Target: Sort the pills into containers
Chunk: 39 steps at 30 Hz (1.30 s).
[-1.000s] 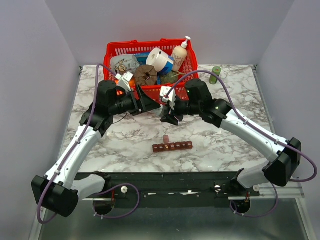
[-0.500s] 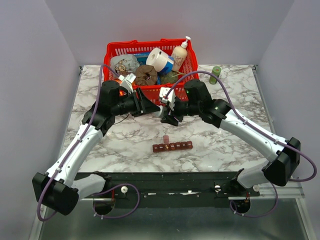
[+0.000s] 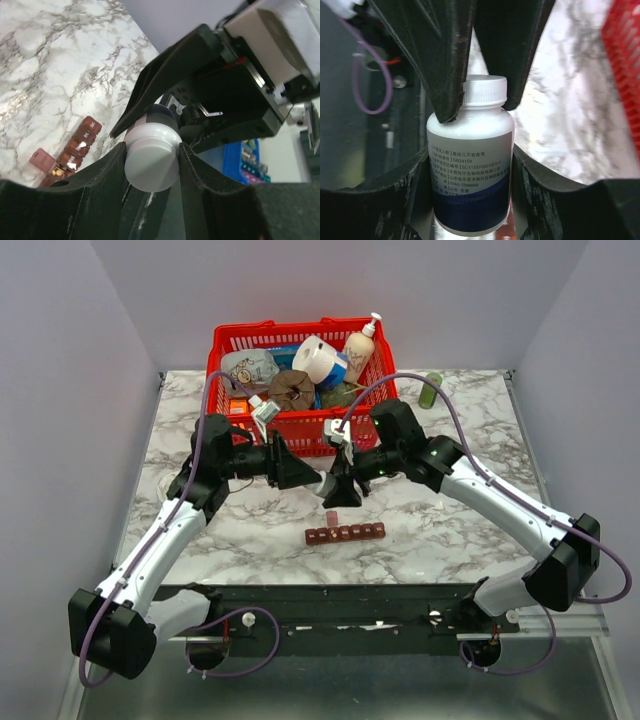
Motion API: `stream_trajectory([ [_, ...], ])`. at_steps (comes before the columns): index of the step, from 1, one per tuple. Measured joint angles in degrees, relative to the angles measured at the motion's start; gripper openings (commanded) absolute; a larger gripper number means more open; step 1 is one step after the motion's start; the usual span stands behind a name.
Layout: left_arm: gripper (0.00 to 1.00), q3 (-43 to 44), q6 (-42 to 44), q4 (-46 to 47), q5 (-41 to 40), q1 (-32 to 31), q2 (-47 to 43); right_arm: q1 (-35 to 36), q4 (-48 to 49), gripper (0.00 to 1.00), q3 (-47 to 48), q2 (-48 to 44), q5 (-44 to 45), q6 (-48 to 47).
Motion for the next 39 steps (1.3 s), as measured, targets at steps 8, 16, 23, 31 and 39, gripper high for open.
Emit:
stream_trajectory([
  [8,0.78,0.31,11.89,2.56,9.90,-0.11,-2.14,0.04,0.83,0.06,0.09,2.12,-14.03,6.01],
  [16,0.99,-0.24,6.97,6.62,6.62,1.14,-5.99,0.22,3.93,0.06,0.66,2.34,-15.19,5.66],
  [23,0.99,5.11,0.63,-1.01,-4.92,3.54,-6.99,0.22,3.89,0.06,0.66,2.12,-9.46,1.05],
  [31,0.99,5.22,-4.66,-11.76,-12.31,3.58,-6.25,0.22,3.89,0.06,0.92,0.39,0.94,-6.14],
  [39,0.91,4.20,-7.30,-12.96,-14.29,1.84,-4.09,0.66,3.91,0.06,1.51,0.35,3.96,-8.11],
])
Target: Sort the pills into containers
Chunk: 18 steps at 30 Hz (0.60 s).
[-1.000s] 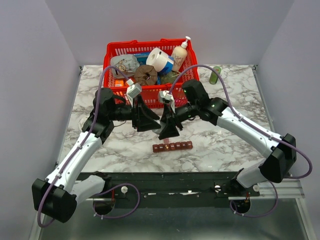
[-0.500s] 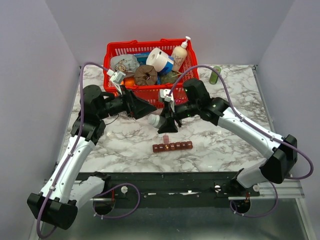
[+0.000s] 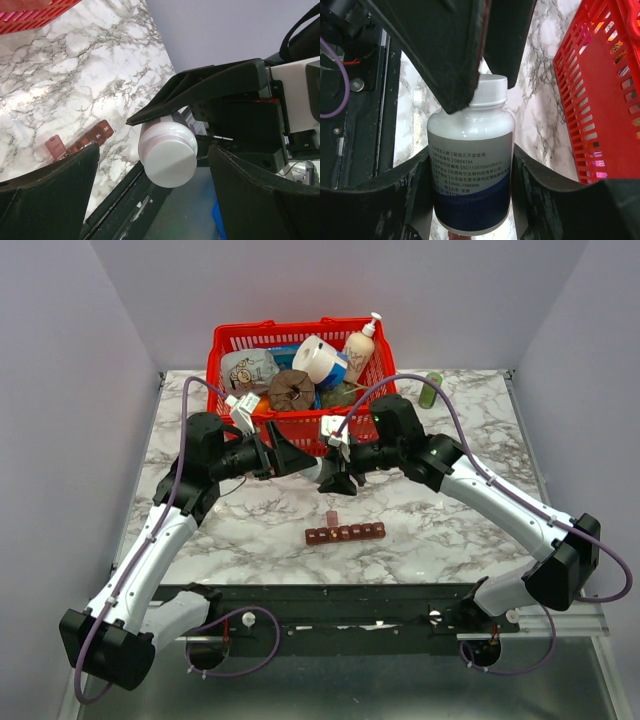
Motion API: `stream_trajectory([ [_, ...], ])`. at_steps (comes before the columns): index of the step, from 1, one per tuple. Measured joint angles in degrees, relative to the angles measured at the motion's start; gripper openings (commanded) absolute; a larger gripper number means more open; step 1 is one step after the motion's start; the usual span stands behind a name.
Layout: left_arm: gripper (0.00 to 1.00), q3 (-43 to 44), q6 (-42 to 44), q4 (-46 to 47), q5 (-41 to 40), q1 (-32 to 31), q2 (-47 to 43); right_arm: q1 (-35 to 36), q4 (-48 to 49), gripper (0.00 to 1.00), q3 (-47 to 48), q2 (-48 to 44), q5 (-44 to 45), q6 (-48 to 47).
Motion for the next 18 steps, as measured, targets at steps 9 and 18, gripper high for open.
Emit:
stream_trajectory([
  [9,0.40,-0.35,-2.58,3.13,0.98,-1.77,2.23,0.20,-0.42,0.06,0.00,0.17,1.16,-0.20],
  [18,0.20,-1.51,-1.03,5.38,4.07,-1.57,2.45,-0.17,-1.57,0.06,0.02,0.52,-0.46,1.90],
])
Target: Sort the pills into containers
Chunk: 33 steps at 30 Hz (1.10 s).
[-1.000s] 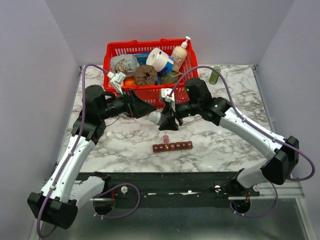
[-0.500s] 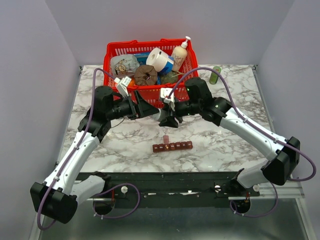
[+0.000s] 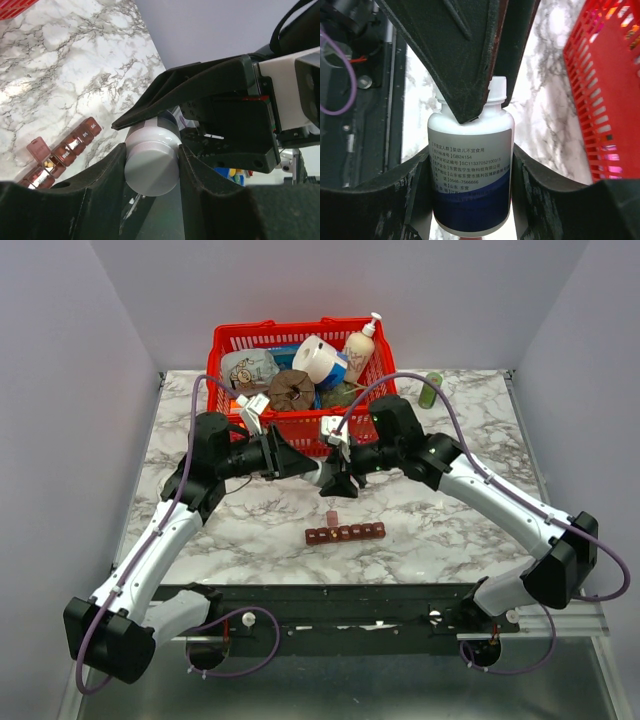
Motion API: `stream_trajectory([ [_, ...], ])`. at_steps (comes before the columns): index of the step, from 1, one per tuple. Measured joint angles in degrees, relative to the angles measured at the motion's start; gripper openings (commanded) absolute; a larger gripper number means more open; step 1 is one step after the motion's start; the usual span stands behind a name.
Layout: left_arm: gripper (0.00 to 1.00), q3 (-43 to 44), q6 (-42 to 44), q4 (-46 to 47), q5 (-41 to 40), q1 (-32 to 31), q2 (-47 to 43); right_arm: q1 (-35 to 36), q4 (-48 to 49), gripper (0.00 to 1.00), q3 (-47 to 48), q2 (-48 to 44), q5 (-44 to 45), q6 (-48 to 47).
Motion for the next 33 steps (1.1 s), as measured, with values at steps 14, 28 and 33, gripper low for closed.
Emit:
stream_trajectory([
  [14,0.59,0.39,12.24,0.98,11.52,0.31,0.07,-2.03,-1.09,0.06,0.28,5.75,-23.63,11.37],
  [28,0.99,2.97,8.00,-0.37,7.56,3.32,-1.79,-1.88,1.20,0.06,0.28,4.59,-22.49,9.44],
  [33,0.96,3.15,12.09,-7.08,6.75,3.32,-2.69,-1.88,1.20,0.06,0.28,4.46,-20.50,8.85],
])
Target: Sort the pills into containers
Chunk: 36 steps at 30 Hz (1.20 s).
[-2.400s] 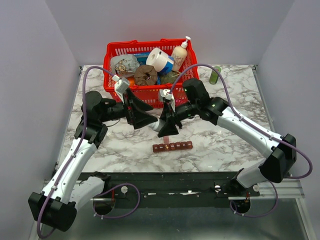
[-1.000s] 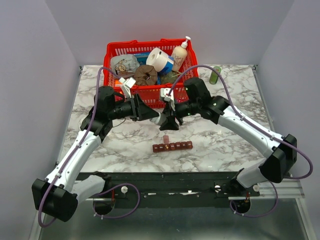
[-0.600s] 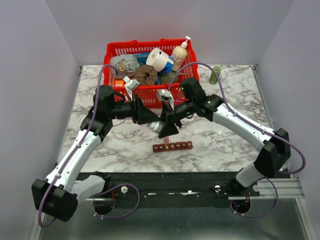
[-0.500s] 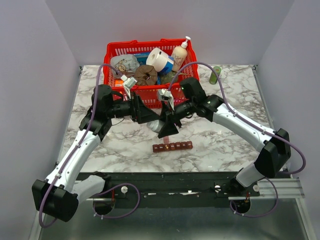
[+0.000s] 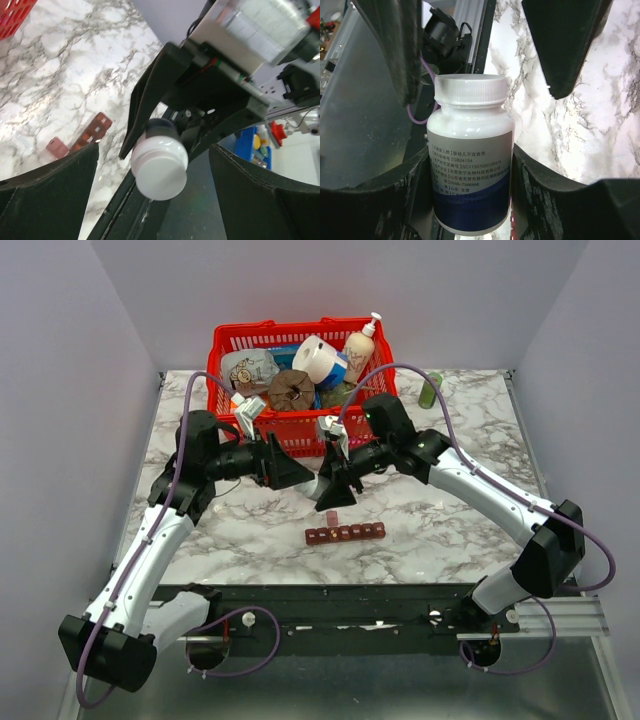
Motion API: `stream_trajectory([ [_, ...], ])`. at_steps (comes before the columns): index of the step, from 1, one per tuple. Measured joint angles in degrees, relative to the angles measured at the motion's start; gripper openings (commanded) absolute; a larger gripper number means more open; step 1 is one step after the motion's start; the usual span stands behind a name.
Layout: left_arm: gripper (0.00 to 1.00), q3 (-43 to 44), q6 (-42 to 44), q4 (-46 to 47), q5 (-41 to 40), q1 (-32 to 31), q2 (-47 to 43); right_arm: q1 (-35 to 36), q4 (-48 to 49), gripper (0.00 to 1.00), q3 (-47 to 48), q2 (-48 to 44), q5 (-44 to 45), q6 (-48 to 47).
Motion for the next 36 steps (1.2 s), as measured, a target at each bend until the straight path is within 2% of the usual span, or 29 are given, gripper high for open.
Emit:
stream_trajectory([
  [5,0.89,0.02,3.87,-5.97,-0.79,0.00,0.09,0.00,0.00,0.06,0.00,0.02,0.87,-0.07],
  [10,0.75,0.02,5.18,-7.61,-0.81,-0.02,0.52,0.00,0.00,0.06,0.00,0.02,1.40,-0.07],
  [11,0.72,0.02,5.09,-7.56,-0.74,-0.04,0.57,-0.02,0.00,0.06,0.00,0.02,1.53,-0.04],
  [12,0.62,0.02,5.09,-7.43,-0.66,-0.11,0.59,0.00,0.00,0.06,0.00,0.02,1.77,-0.07],
  [14,0.52,0.02,4.50,-6.91,0.52,-0.26,0.63,0.00,0.00,0.07,0.00,0.02,2.16,-0.04],
  [15,0.43,0.02,4.48,-6.54,0.52,-0.31,0.66,0.00,0.00,0.07,0.00,0.07,2.38,-0.07],
  [20,0.21,0.00,2.99,-4.87,2.58,-0.44,0.83,-0.04,0.02,0.08,0.00,0.17,2.86,-0.09],
  [21,0.09,-0.04,2.86,-4.72,2.78,-0.44,0.87,-0.04,0.04,0.09,0.00,0.17,2.86,-0.02],
  [22,0.02,-0.07,2.67,-4.59,2.93,-0.44,0.94,-0.04,0.07,0.09,0.02,0.17,2.86,0.02],
  [25,0.00,-0.24,2.25,-3.96,3.10,-0.44,1.01,-0.07,0.07,0.15,0.11,0.17,2.93,0.09],
  [28,0.00,-0.26,1.97,-3.54,3.08,-0.44,1.01,-0.15,0.04,0.37,0.26,0.17,2.97,0.15],
  [29,0.00,-0.26,1.88,-3.37,3.06,-0.44,1.01,-0.17,0.04,0.50,0.37,0.17,2.99,0.15],
  [32,0.00,-0.26,1.70,-2.86,2.95,-0.44,1.03,-0.33,0.04,0.72,0.46,0.13,3.06,0.13],
  [35,0.00,-0.26,1.22,-2.47,2.91,-0.44,1.18,-0.42,0.09,0.82,0.46,0.04,3.39,-0.24],
  [36,0.00,-0.26,1.03,-2.34,2.91,-0.46,1.20,-0.42,0.11,0.91,0.46,0.00,3.56,-0.50],
])
